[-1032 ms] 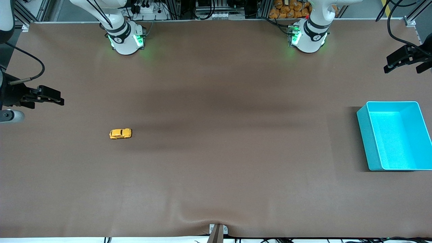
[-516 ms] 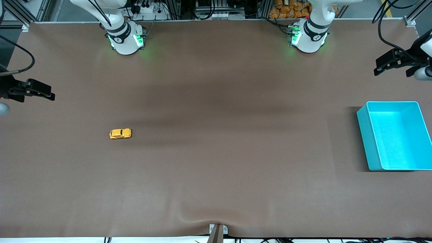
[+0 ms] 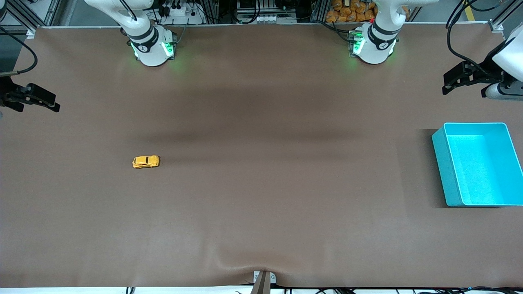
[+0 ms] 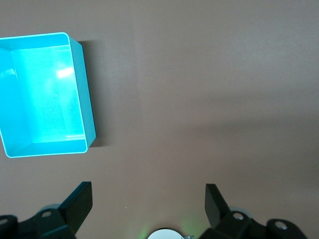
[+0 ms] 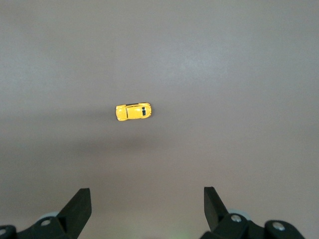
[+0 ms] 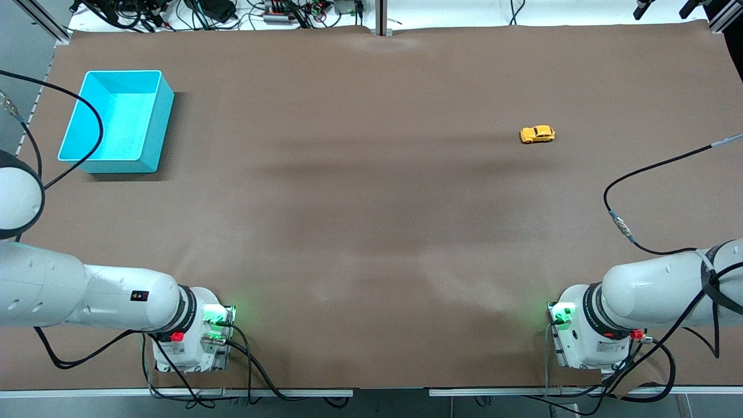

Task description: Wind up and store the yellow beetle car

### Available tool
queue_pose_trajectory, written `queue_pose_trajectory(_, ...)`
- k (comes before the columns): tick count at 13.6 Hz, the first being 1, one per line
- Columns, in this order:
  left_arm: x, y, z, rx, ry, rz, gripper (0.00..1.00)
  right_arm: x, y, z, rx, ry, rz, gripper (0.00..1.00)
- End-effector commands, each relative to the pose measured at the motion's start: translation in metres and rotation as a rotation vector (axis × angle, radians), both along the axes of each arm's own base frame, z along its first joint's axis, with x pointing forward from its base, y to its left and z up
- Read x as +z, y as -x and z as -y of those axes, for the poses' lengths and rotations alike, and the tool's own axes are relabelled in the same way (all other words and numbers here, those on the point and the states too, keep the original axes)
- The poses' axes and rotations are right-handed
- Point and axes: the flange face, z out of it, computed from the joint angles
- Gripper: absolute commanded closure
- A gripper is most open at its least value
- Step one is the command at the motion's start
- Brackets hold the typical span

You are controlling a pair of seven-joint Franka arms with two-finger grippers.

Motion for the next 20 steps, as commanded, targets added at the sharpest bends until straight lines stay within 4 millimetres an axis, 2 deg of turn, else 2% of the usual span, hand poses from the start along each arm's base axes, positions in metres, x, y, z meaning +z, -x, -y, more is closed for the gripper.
queue_pose_trajectory(1,0.002,0.004,0.001,0.021,-0.011,0.013,0.0,0.004,0.002,-0.024,0.041,0.012,0.033,0.0)
queue_pose_trajectory(5,0.003,0.004,-0.002,0.031,-0.01,0.016,0.0,-0.003,-0.003,-0.026,0.044,0.014,0.024,0.0)
queue_pose_trajectory(13,0.002,0.004,-0.002,0.033,-0.011,0.011,0.0,-0.001,0.0,-0.029,0.03,0.0,0.013,0.0)
queue_pose_trajectory(20,0.002,0.004,-0.003,0.035,-0.014,0.011,0.0,-0.007,-0.005,-0.026,0.027,0.005,0.007,0.0)
